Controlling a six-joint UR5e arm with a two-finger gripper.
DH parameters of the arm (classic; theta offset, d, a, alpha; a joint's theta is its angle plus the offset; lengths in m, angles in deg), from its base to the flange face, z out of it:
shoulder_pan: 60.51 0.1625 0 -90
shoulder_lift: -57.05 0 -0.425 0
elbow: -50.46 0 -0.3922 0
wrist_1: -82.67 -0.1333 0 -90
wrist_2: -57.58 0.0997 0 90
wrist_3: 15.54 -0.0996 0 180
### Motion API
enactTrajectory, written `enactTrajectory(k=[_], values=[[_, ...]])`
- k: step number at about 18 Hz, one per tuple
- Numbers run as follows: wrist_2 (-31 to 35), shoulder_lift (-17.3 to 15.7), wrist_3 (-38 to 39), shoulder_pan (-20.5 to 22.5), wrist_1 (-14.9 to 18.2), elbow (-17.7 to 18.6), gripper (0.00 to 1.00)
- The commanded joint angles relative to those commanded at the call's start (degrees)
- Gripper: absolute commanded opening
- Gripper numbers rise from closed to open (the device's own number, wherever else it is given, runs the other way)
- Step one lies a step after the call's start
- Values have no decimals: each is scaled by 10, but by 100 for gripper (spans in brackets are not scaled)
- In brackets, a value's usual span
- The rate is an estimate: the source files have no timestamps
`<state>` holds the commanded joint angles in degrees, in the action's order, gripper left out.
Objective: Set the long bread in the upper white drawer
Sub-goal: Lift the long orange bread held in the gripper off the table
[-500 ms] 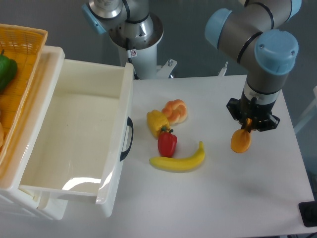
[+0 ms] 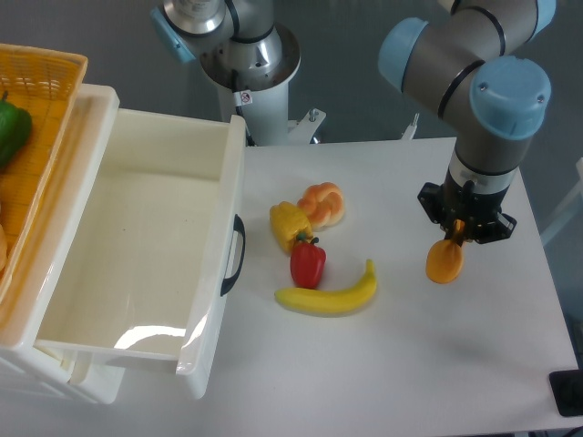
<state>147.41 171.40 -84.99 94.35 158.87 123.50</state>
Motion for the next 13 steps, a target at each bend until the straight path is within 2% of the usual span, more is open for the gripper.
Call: enactTrajectory(k=[3,13], values=[[-13,-5,30,-9,-1,-1,14],[-70,-83,167,-82,14,6,11]])
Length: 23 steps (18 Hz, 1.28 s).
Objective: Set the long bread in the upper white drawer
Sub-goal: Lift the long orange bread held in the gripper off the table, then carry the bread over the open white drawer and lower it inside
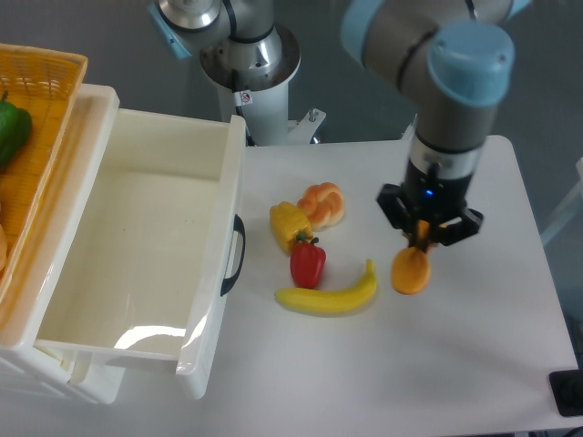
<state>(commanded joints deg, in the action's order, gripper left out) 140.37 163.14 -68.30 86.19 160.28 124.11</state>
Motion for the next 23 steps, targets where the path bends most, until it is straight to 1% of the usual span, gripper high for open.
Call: enactTrajectory(k=[4,6,8,12,14,16,19,21,23], values=[[-19,-18,79,-36,-1,-5,11],[-35,-37,110,-61,-1,-3,11],[-64,-53,147,-64,-2,-3,11],[-112,-91,193,-65,-3,-6,11],[-119,-101,213,-66,-4,-6,11],[-119,-104,223,-72,-4,-6,11],[-116,-99,247,-91,-4,0,11],[-114,-90,272,-105,-5,0,12],[-105,-77,306,-120,-17,3,12]])
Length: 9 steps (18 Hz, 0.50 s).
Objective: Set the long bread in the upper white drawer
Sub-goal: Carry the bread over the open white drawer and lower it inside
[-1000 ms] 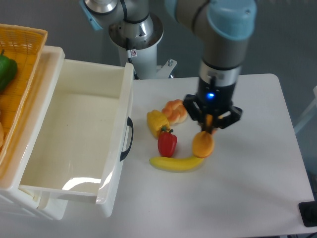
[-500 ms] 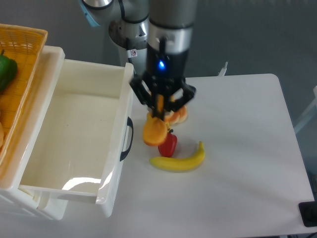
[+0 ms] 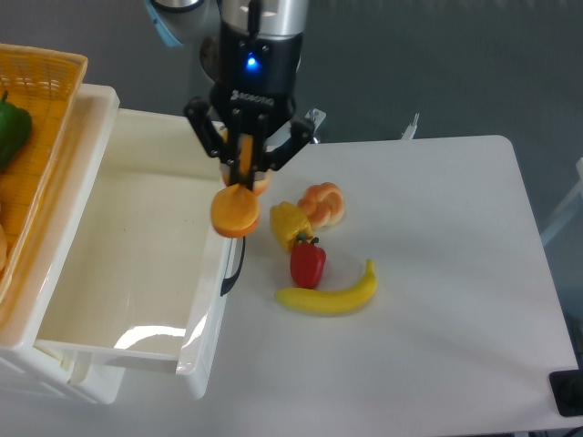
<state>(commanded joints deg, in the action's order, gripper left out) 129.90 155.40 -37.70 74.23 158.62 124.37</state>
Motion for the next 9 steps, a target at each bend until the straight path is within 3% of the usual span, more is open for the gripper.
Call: enactTrajectory(k=[9], values=[[39,21,1,-68,-4,38,18]])
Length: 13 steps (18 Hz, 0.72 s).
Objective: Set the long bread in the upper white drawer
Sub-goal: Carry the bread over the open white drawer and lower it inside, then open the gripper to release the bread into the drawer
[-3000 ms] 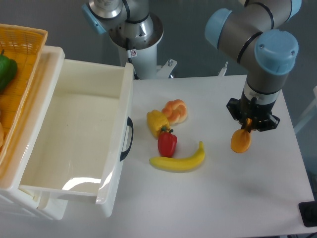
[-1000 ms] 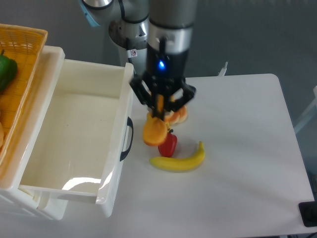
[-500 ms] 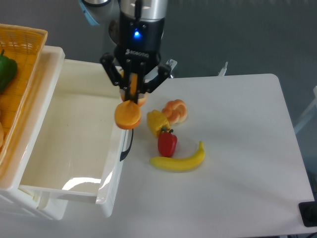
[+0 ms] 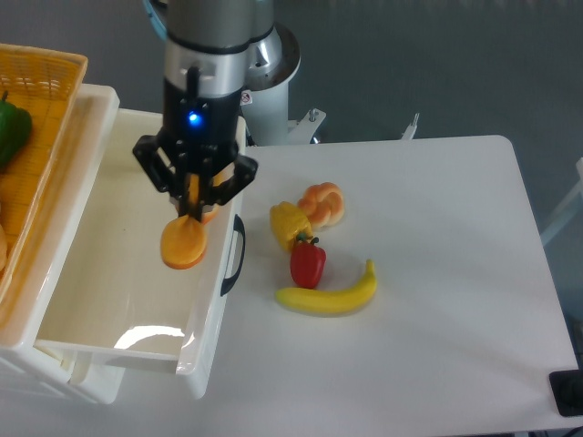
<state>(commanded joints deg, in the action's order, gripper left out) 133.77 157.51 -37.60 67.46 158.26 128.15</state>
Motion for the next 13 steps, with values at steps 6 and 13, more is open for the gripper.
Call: enactTrajectory(k=[6,13], values=[[33,16,-8,-42,1,13,34],[34,16,-11,-45,6,15,77]])
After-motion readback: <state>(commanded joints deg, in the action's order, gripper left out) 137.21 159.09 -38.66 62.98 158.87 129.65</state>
